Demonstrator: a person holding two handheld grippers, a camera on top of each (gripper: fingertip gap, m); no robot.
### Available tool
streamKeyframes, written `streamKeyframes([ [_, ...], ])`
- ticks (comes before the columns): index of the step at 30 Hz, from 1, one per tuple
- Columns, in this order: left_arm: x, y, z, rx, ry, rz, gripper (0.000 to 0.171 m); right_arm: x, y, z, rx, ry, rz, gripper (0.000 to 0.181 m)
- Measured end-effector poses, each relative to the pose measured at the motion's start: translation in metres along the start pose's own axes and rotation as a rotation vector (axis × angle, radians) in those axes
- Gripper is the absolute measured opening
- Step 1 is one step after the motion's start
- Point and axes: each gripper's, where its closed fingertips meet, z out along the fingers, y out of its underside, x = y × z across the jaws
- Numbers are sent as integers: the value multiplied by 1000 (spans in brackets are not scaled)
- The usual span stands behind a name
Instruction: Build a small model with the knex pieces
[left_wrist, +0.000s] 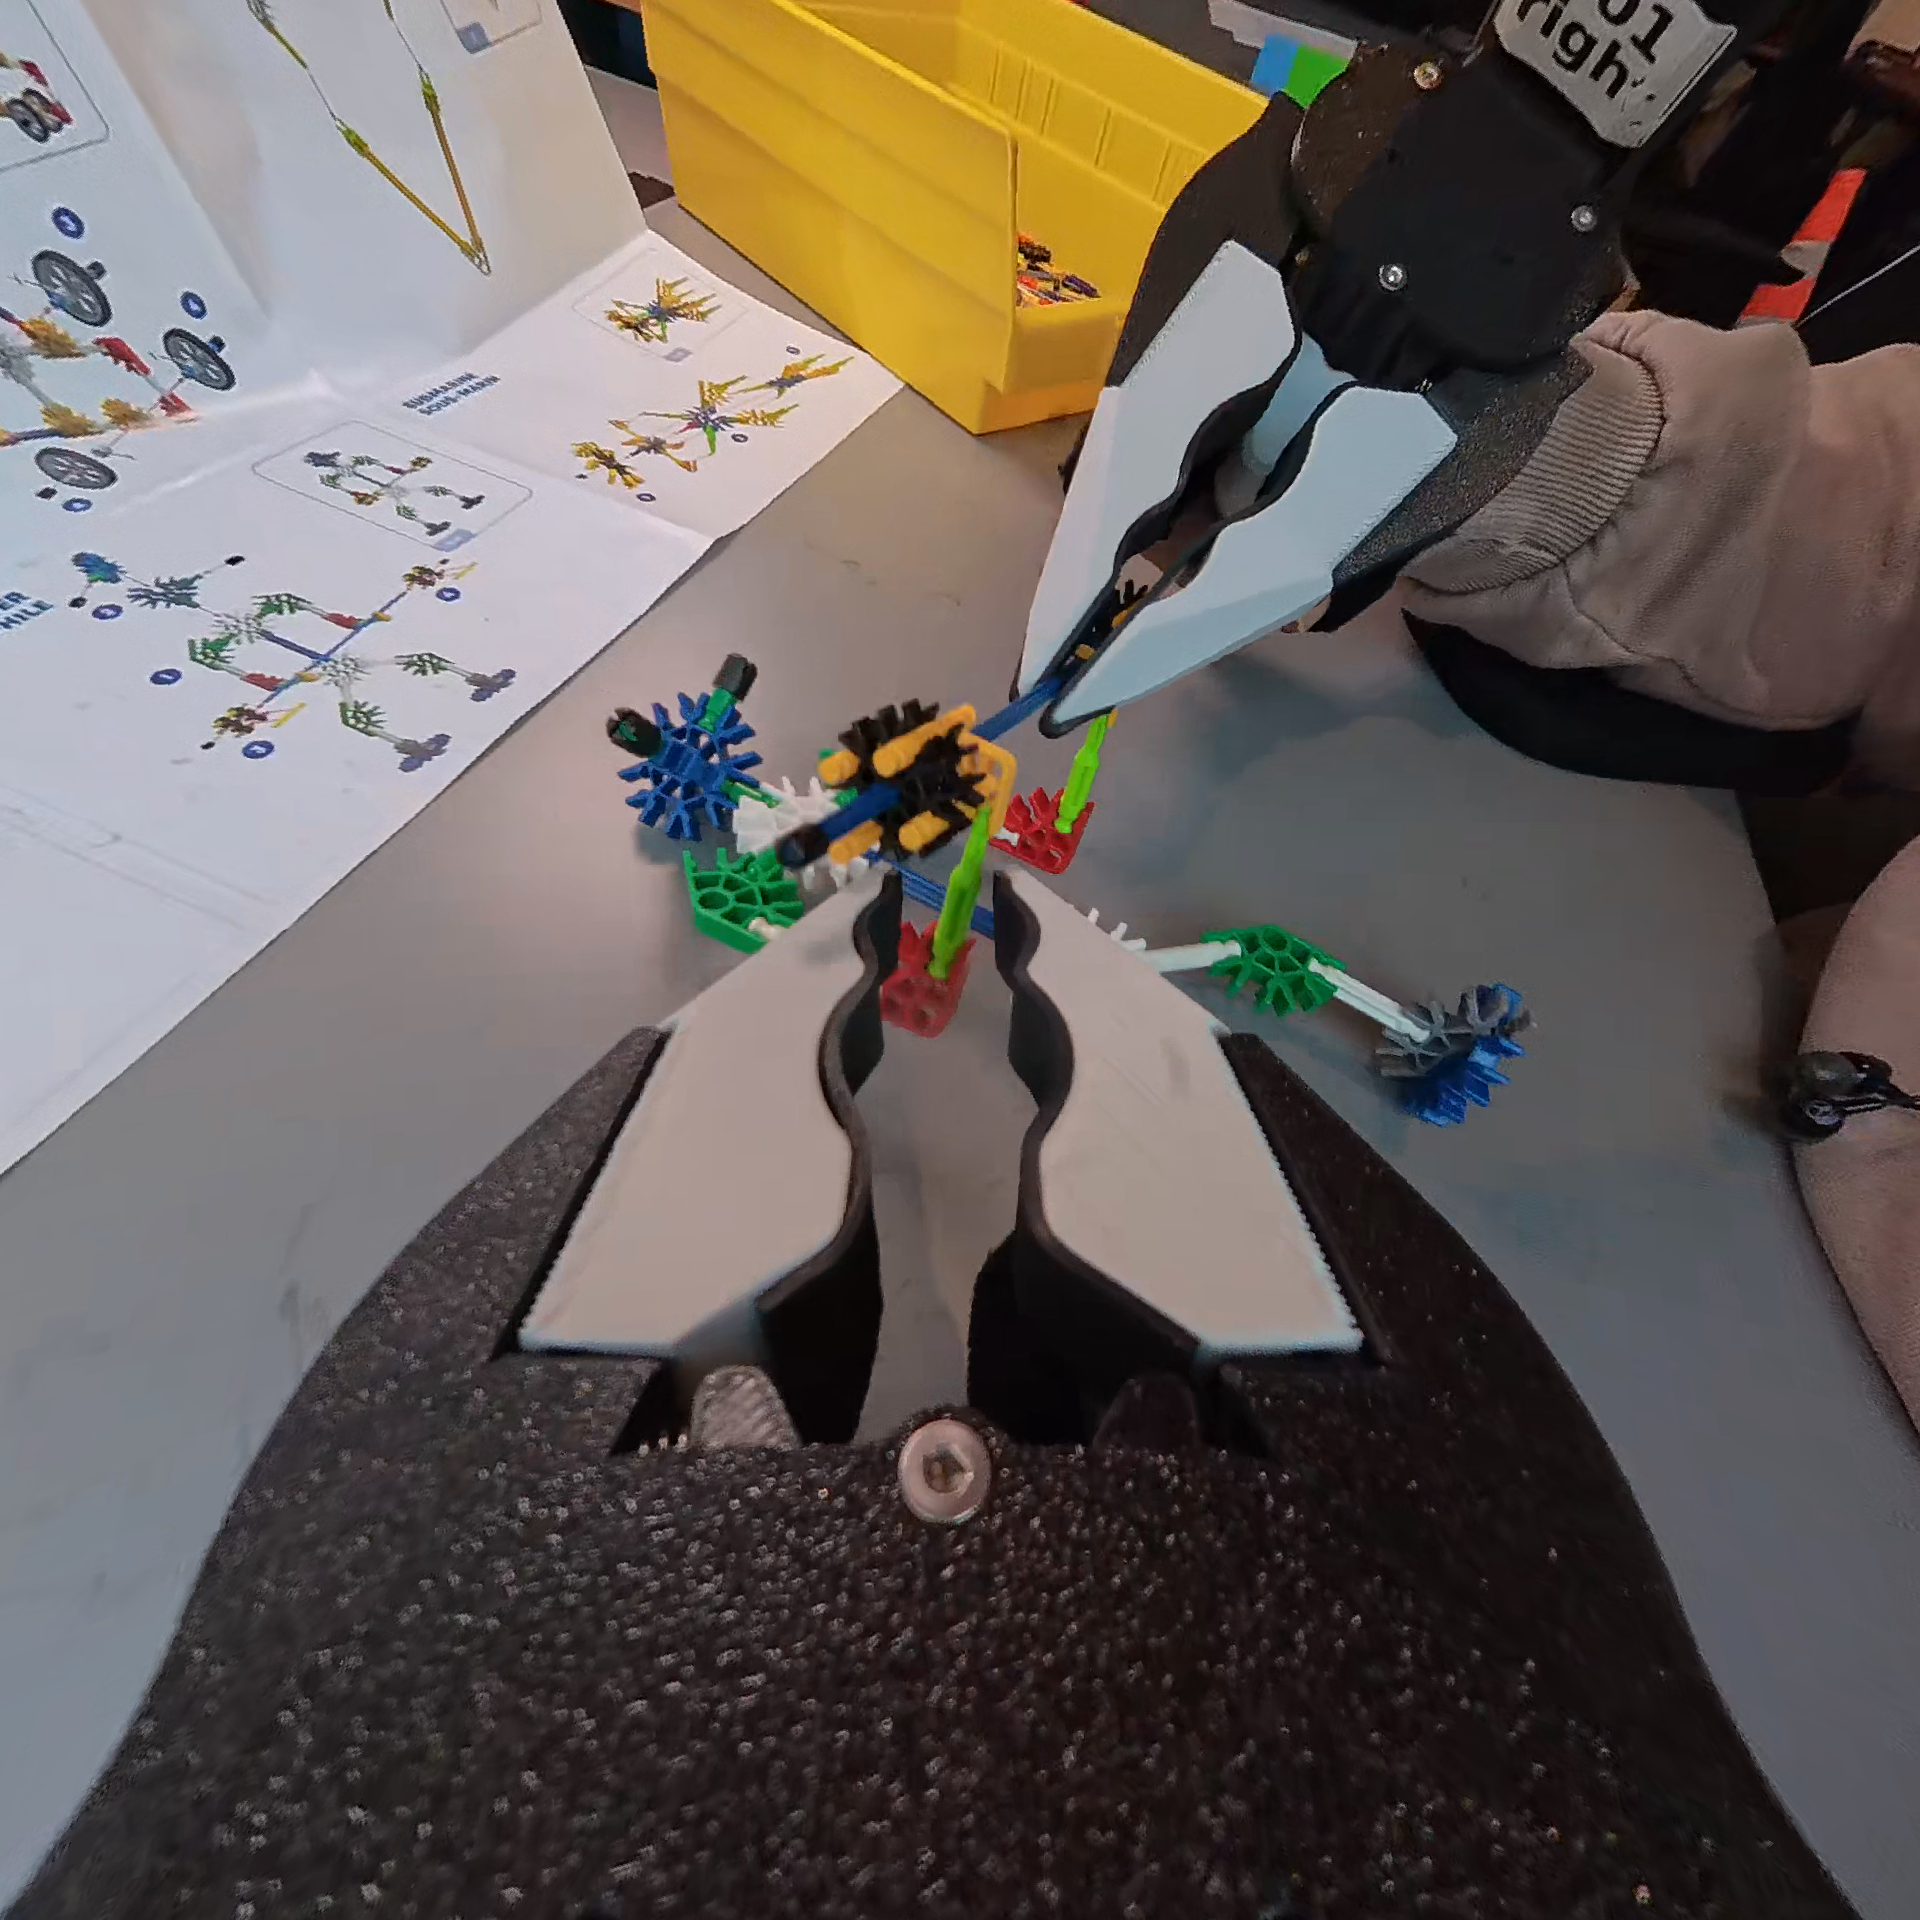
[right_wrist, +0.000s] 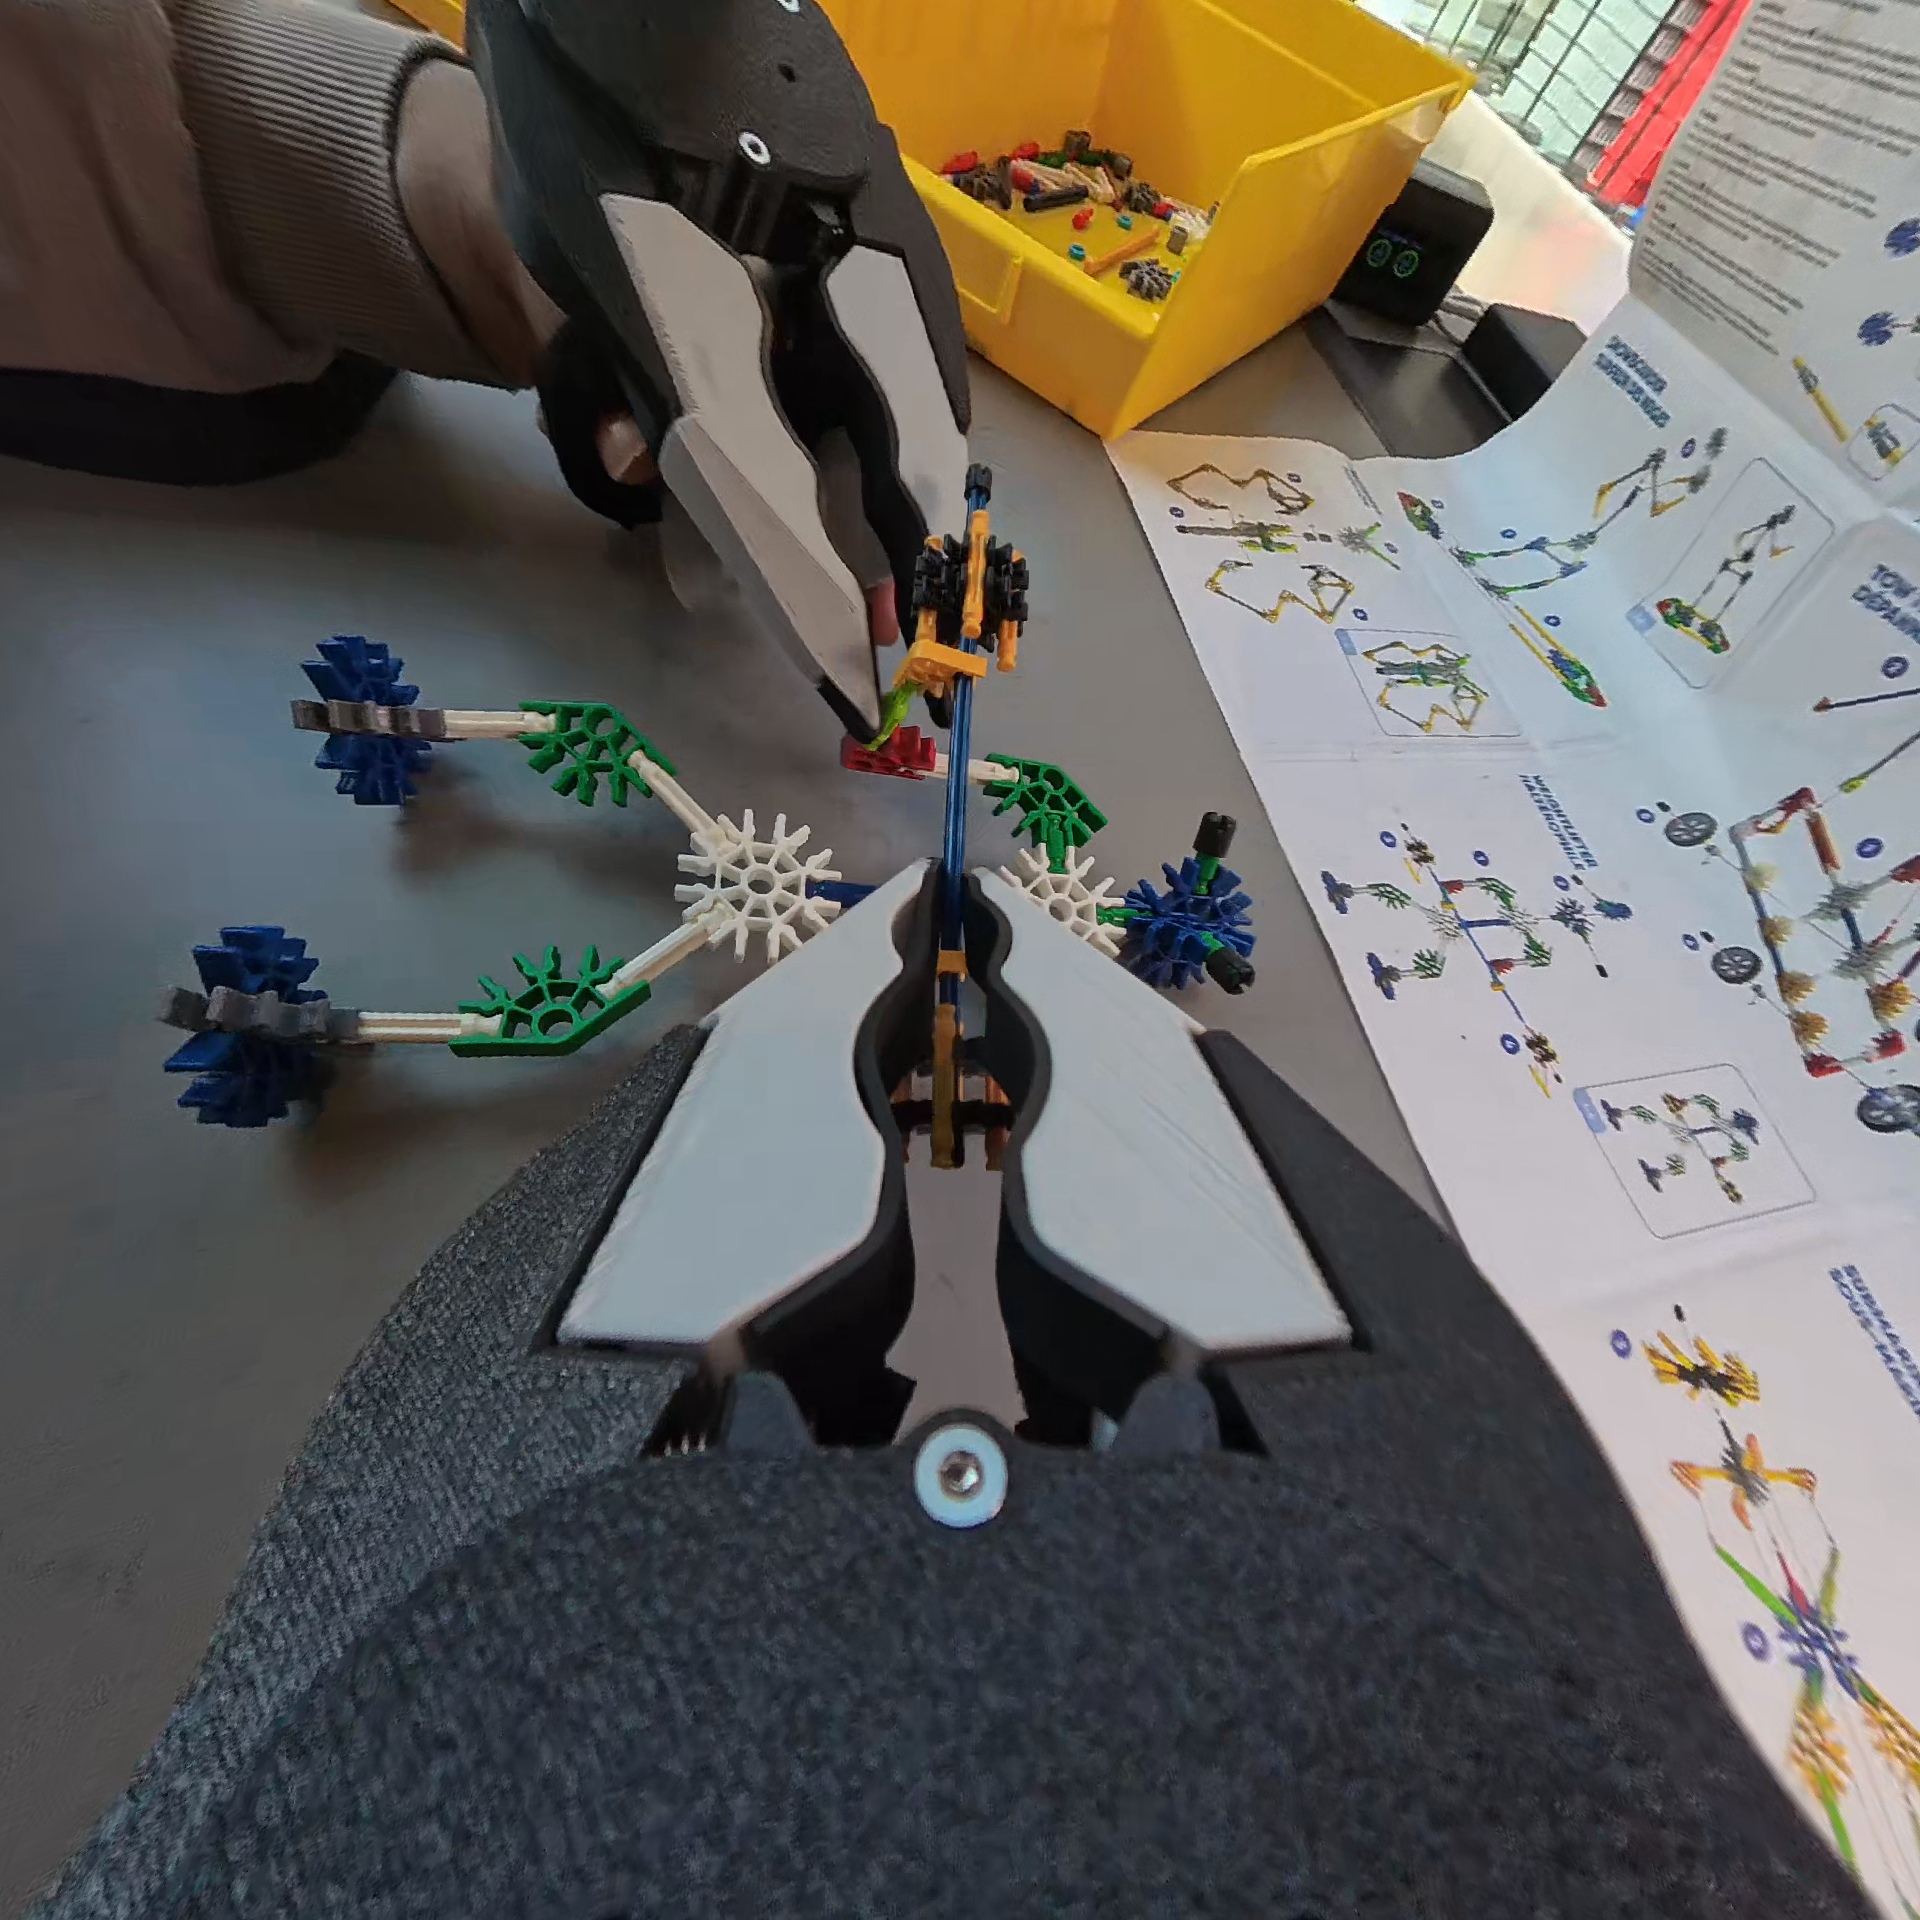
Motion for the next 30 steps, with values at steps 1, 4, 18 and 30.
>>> streamKeyframes([
  [1, 3, -1, 2, 3, 9, 6, 13, -5, -1, 1, 4, -26, 9, 2],
  [4, 8, -4, 5, 9, -3, 52, 5, -3, -3, 0, 18, -9, -2, 5],
  [18, 35, -8, 13, 30, 85, 97, 6, -15, -18, -5, 111, -182, 196, 2],
  [30, 33, -26, 10, 108, 115, -106, 4, -6, -23, -3, 155, -146, 327, 2],
])
